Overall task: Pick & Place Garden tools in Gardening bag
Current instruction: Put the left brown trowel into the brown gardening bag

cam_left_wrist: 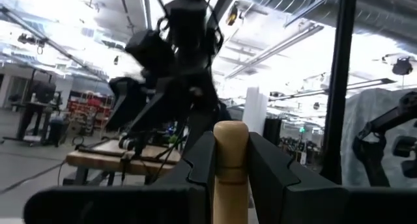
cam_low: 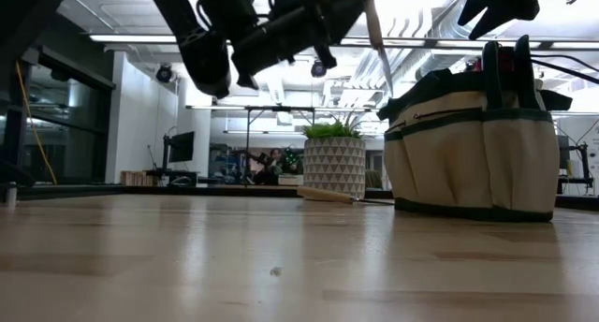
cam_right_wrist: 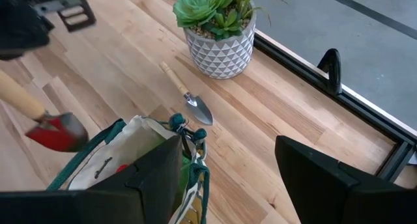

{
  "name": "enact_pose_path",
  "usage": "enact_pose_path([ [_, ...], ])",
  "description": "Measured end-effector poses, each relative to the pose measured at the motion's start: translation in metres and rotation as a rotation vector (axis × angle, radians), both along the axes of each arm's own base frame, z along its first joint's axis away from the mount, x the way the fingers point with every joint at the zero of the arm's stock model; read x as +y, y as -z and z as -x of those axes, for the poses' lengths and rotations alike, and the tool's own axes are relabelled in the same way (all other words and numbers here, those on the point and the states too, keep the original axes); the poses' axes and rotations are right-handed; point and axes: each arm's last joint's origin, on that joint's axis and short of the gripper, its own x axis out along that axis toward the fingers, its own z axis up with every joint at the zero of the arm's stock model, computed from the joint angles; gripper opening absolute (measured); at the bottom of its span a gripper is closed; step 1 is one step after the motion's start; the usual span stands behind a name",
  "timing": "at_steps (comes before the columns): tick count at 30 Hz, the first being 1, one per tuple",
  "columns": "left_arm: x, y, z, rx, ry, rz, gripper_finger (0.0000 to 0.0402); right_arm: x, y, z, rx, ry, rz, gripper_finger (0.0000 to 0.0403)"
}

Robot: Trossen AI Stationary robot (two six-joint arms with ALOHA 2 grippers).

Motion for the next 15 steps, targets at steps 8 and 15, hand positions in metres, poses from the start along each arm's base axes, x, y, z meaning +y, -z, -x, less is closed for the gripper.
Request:
enact_pose_path([
  [8,0.002,0.018,-0.018,0.026,-0.019,0.02,0.0056,0.0,0.0,0.0,0.0,0.0,0.0,0.0238],
  [15,0.003,0.027,-0.022,0.067,-0.069,-0.007,0.0056,0.0,0.0,0.0,0.0,0.0,0.0,0.0238],
])
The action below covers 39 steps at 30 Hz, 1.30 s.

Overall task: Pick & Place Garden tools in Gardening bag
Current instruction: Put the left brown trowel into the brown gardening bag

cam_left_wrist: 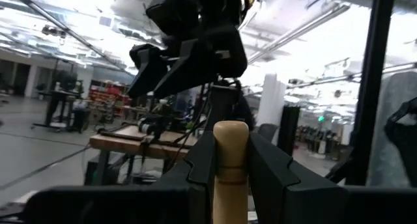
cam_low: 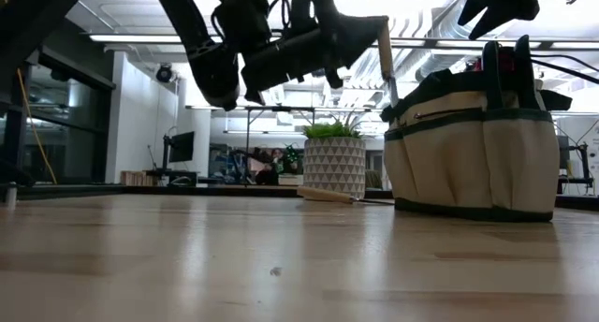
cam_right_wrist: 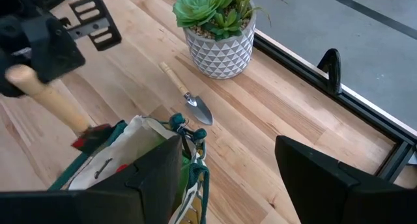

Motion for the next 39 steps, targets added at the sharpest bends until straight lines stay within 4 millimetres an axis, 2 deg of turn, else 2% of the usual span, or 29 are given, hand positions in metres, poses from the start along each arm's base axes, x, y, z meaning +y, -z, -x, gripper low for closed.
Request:
enact_pose_path([
  [12,0.002,0.006,-0.003,0.063,-0.103,-0.06,0.0056,0.0,0.0,0.0,0.0,0.0,0.0,0.0238],
  [32,0.003,0.011,-0.005,0.116,-0.121,-0.096,0.0056,0.0,0.0,0.0,0.0,0.0,0.0,0.0238],
  [39,0.003,0.01,-0.005,0.107,-0.127,-0.094,0.012,0.0,0.0,0.0,-0.001,0.0,0.0,0.0238],
])
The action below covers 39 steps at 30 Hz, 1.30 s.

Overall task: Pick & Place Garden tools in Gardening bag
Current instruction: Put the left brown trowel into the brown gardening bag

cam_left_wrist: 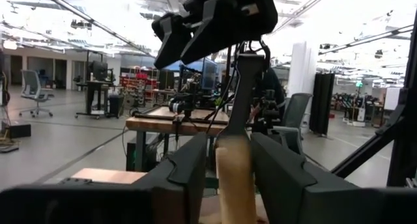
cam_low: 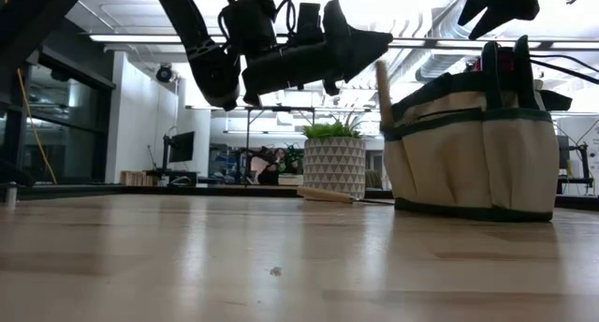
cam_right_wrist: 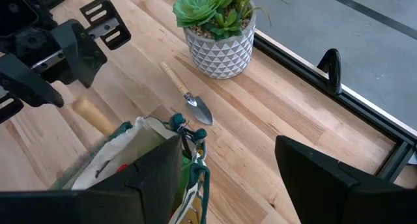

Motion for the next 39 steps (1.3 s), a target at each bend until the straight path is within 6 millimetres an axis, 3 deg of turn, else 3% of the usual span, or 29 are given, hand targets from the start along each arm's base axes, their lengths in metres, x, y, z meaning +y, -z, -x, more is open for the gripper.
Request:
enact_pose_path([
  [6,-0.003,0.0,0.0,-0.002,0.017,-0.002,0.0129,0.0,0.0,0.0,0.0,0.0,0.0,0.0238],
  [14,-0.004,-0.002,0.001,-0.024,0.035,-0.014,0.0104,0.0,0.0,0.0,0.0,0.0,0.0,0.0238],
  [26,-0.002,-0.03,0.01,-0.09,0.123,-0.074,0.0058,0.0,0.0,0.0,0.0,0.0,0.0,0.0238],
  [32,0.01,-0.04,0.015,0.038,0.179,-0.014,0.0012,0.0,0.0,0.0,0.0,0.0,0.0,0.0238],
  [35,0.013,-0.043,0.024,0.099,0.206,0.048,0.0004,0.0,0.0,0.0,0.0,0.0,0.0,0.0238],
  [39,0.01,-0.033,0.045,0.205,0.21,0.089,0.0001,0.0,0.0,0.0,0.0,0.0,0.0,0.0238],
])
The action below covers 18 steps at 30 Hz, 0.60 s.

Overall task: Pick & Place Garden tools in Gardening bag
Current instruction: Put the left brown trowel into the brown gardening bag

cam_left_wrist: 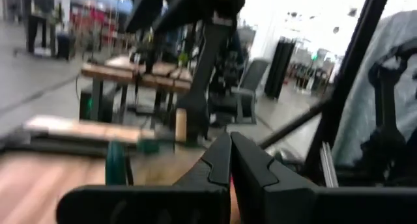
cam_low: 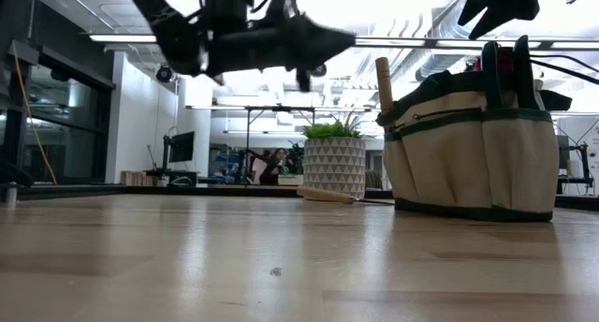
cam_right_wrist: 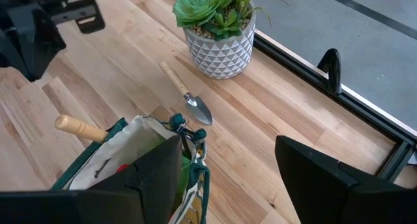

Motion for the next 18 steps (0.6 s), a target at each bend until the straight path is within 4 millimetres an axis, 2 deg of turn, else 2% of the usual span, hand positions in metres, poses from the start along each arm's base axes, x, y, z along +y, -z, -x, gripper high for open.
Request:
enact_pose_path([
  [3,-0.004,0.012,0.016,0.093,-0.003,0.021,0.0001,0.0,0.0,0.0,0.0,0.0,0.0,0.0238],
  [6,-0.007,0.026,0.022,0.172,0.011,0.042,0.0001,0.0,0.0,0.0,0.0,0.0,0.0,0.0238],
  [9,-0.009,0.024,0.022,0.16,0.004,0.022,0.0001,0.0,0.0,0.0,0.0,0.0,0.0,0.0238],
  [13,-0.014,0.025,0.02,0.14,-0.058,-0.119,0.0,0.0,0.0,0.0,0.0,0.0,0.0,0.0238],
  [18,-0.023,0.021,0.012,0.167,-0.046,-0.226,0.0,0.0,0.0,0.0,0.0,0.0,0.0,0.0238],
])
